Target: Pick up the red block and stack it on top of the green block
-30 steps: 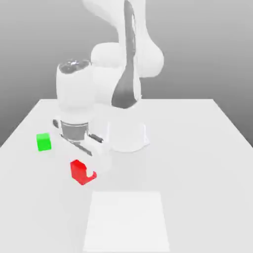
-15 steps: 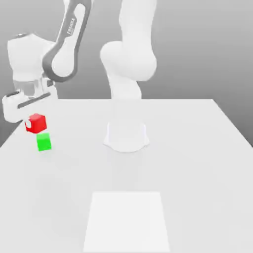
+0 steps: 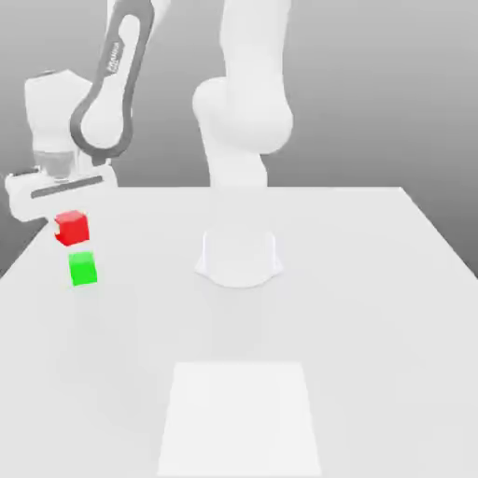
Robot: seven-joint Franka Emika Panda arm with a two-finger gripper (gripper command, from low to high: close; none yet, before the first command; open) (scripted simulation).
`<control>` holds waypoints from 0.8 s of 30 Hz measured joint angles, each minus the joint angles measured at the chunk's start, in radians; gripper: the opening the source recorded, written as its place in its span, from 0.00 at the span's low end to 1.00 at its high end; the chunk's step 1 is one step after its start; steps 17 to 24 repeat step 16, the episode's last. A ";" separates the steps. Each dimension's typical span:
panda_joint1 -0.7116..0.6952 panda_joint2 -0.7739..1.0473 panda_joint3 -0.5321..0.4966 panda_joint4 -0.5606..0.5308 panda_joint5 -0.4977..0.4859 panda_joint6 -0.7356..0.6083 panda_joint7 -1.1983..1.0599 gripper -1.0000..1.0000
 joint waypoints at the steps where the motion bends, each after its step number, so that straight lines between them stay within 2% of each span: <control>1: 0.006 0.010 -0.003 0.000 0.009 0.009 -0.006 0.00; 16: 0.080 0.174 -0.023 0.000 0.184 0.149 -0.129 0.00; 24: 0.080 0.174 -0.023 0.000 0.184 0.149 -0.129 0.00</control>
